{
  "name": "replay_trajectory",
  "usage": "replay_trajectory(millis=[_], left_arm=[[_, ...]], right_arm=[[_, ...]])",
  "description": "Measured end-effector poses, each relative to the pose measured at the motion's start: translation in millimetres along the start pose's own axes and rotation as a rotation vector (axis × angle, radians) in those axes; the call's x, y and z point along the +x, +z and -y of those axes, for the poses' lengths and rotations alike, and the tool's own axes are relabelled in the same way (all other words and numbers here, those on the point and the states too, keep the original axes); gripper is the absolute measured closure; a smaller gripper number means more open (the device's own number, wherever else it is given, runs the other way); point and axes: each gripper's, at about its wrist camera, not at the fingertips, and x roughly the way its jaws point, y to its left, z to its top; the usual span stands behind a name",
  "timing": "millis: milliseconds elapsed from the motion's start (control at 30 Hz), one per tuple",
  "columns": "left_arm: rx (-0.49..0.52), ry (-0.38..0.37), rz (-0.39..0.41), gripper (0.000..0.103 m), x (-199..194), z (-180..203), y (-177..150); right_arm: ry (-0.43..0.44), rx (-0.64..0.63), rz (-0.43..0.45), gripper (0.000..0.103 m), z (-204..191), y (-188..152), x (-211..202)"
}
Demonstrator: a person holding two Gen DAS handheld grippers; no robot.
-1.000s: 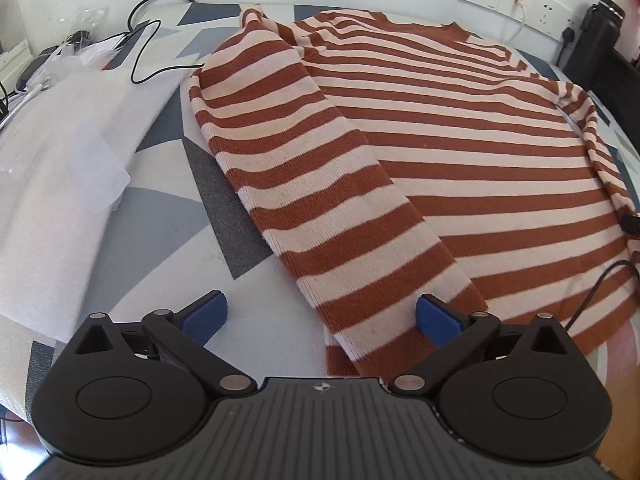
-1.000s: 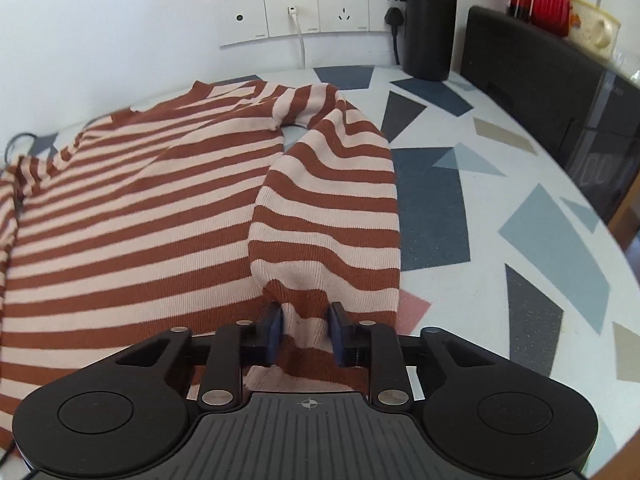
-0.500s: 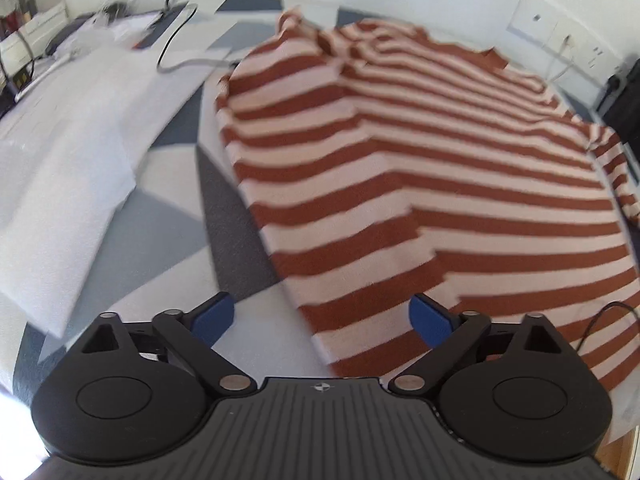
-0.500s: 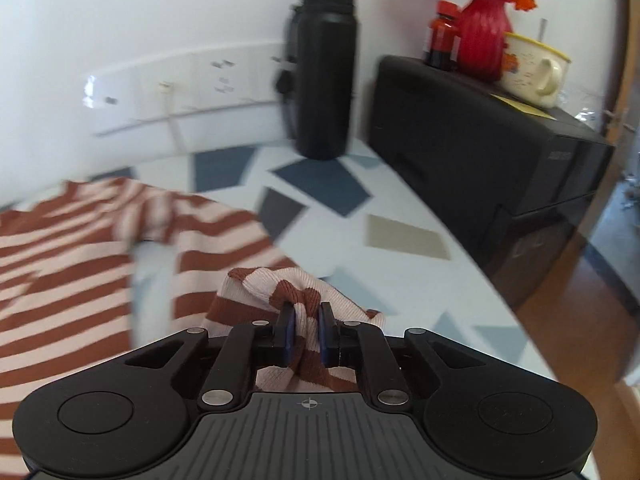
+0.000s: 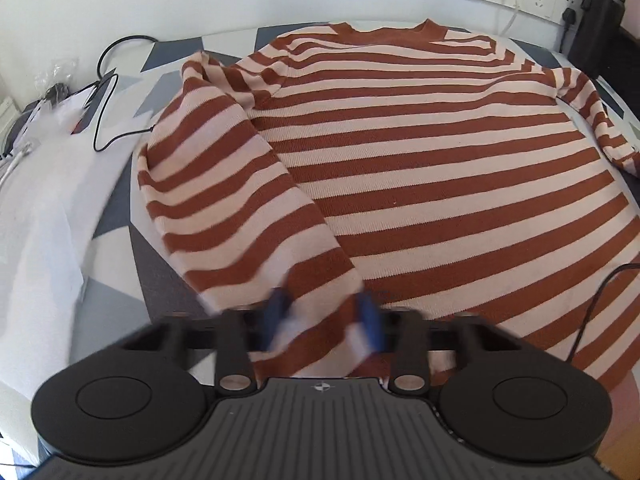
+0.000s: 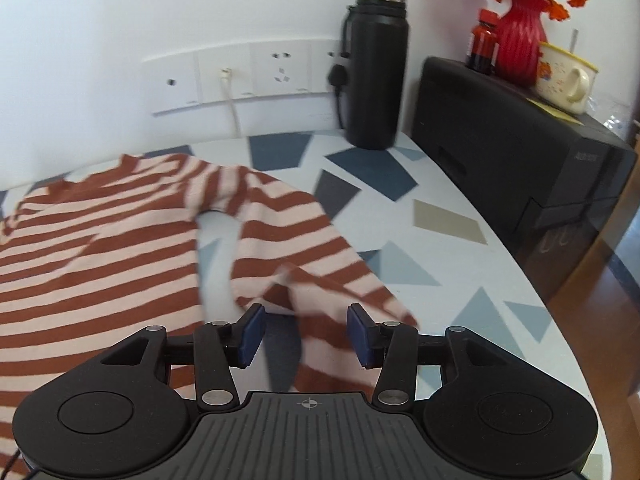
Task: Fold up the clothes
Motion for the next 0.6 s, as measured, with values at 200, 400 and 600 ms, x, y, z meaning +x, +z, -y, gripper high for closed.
replay_trajectory(millis=[200, 400, 600], left_arm=[[-0.151, 0.009, 0.036, 0.093, -18.9, -57.4, 5.1], [-0.22, 0.196, 0.128, 0.094, -32.3, -117.4, 28.1], [-0.109, 0.354, 0.073, 0.084, -0.7, -134.5, 36.3]], right_arm=[[0.027, -0.005, 0.018, 0.061, -5.8, -0.9, -17.7], [0.049, 0.007, -0.012, 0.061, -5.9, -11.0, -24.3], [0.067, 0.022, -0.052, 0.061, -10.7, -27.2, -30.2]])
